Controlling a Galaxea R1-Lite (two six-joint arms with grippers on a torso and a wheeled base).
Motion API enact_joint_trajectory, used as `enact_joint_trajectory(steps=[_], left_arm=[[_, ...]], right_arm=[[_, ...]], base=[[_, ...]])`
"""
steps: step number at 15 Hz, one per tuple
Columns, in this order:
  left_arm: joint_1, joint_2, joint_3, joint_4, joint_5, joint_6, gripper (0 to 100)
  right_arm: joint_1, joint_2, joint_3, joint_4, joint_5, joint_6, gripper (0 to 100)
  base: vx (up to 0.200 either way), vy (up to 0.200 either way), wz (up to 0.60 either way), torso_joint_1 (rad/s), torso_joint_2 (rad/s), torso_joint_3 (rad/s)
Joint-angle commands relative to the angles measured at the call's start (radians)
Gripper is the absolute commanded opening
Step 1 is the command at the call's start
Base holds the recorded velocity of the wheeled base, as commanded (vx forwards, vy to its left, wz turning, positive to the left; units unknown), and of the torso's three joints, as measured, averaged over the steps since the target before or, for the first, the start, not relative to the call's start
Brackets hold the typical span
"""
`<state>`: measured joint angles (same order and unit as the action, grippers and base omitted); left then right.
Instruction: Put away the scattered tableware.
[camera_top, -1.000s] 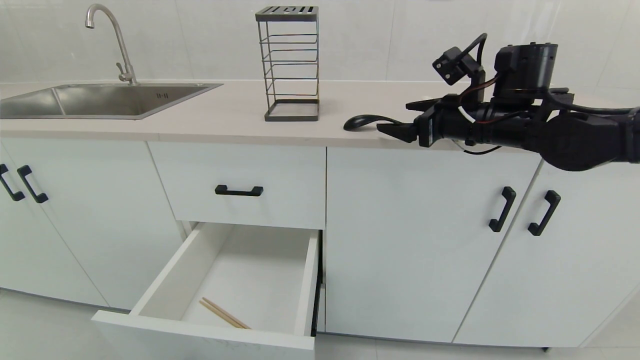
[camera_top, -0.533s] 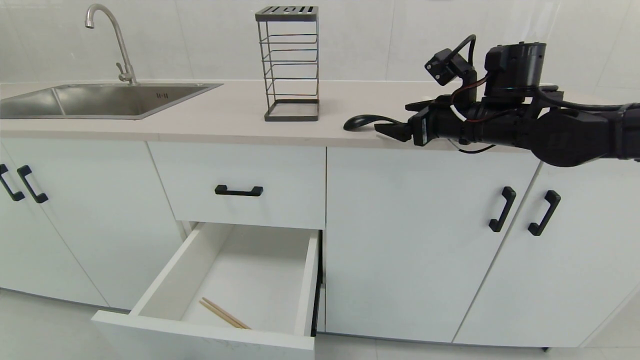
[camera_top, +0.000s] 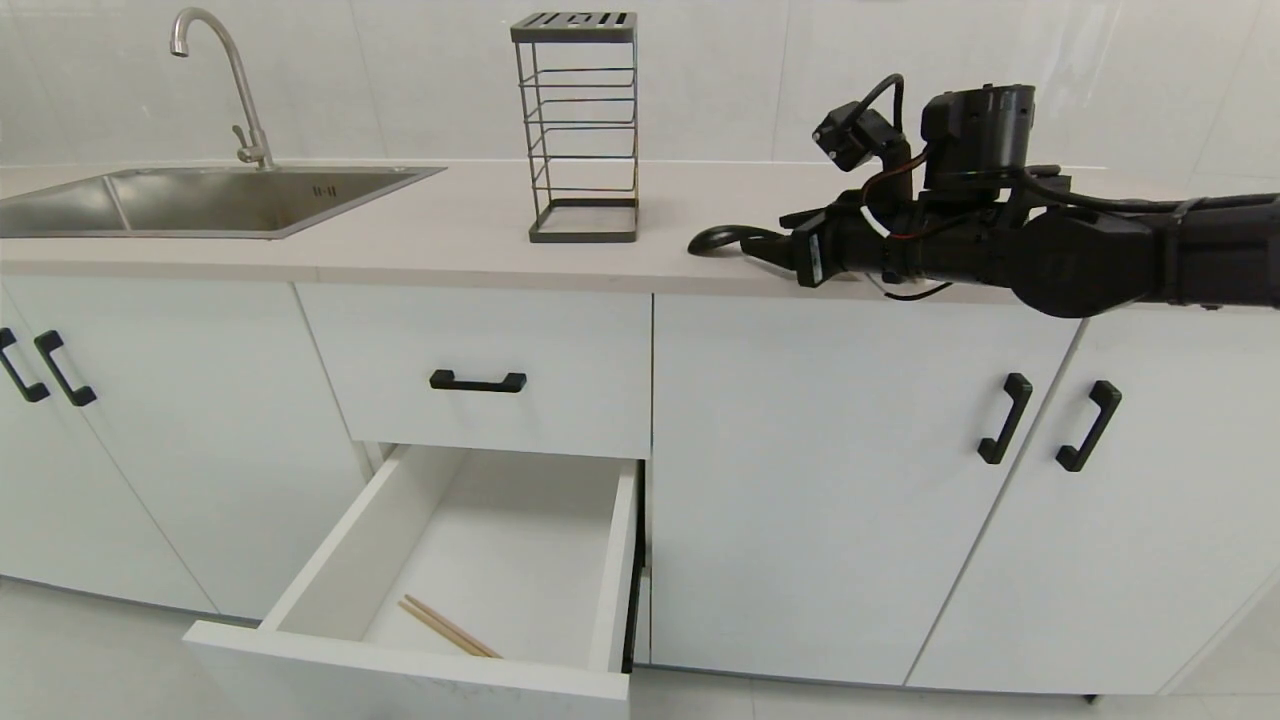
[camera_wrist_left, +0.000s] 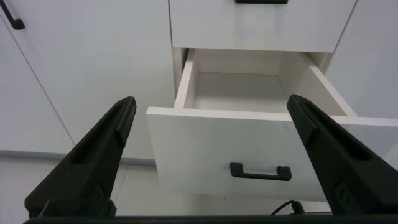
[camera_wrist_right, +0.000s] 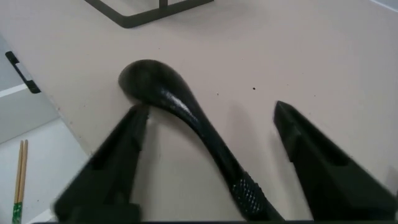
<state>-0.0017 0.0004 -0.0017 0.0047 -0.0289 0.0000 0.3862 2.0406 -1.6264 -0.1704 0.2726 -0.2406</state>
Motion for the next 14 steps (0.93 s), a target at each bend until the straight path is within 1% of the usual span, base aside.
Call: enact_joint_trajectory(steps=[1,4,10,14], left_arm=[[0.0,0.001,0.0,0.0,0.0,0.0,100],[0.0,0.001,0.0,0.0,0.0,0.0,100],[0.0,0.001,0.0,0.0,0.0,0.0,100],[0.0,0.001,0.0,0.0,0.0,0.0,100]], right_arm=[[0.003,0.021,-0.024,0.014,-0.012,0.0,0],[0.003,0.024,-0.07,0.02,-0.019,0.0,0],[0.01,-0.022,-0.082,0.02,-0.018,0.0,0],[0.076,-0.097,-0.082,0.022,-0.018,-0.002,0]], base=[[0.0,0.0,0.0,0.0,0.0,0.0],[0.0,0.0,0.0,0.0,0.0,0.0],[0.0,0.0,0.0,0.0,0.0,0.0],[0.0,0.0,0.0,0.0,0.0,0.0]])
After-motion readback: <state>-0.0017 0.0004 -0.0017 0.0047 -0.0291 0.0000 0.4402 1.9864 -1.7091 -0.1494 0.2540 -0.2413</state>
